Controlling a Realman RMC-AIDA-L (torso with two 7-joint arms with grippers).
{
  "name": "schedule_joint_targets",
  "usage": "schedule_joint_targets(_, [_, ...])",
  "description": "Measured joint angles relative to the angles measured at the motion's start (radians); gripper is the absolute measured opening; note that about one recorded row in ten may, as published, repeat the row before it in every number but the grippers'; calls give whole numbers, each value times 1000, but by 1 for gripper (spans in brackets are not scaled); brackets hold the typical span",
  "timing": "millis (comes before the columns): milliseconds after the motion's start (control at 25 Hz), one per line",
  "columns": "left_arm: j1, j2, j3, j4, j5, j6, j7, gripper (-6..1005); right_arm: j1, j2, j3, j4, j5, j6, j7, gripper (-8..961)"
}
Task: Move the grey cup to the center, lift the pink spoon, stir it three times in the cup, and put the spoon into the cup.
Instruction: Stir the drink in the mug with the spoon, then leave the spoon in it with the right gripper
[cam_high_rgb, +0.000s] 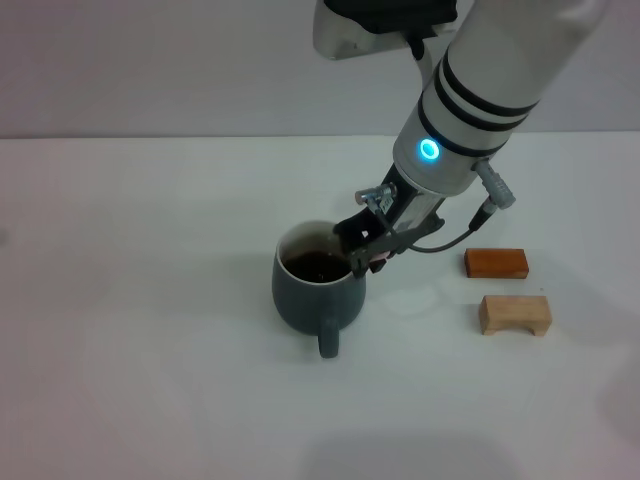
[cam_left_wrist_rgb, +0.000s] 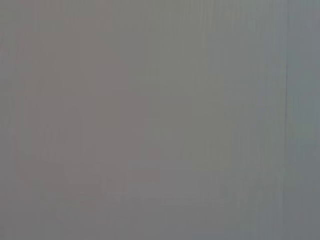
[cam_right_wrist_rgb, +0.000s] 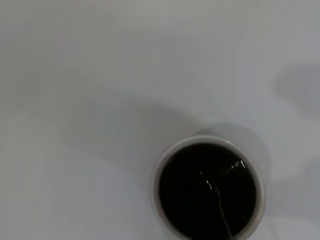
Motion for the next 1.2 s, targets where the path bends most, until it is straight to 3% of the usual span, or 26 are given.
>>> schedule_joint_targets(760, [-6,3,-5,-4,0,0,5,47,9,2,-2,5,-22,20,0,120])
schedule_joint_targets(960, [-7,3,-6,-4,0,0,6,46,10,1,-3,1,-23,20,0,244])
schedule_joint_targets(1200, [-10,2,-7,-4,0,0,7,46,11,0,-4,2,-42,23,0,243])
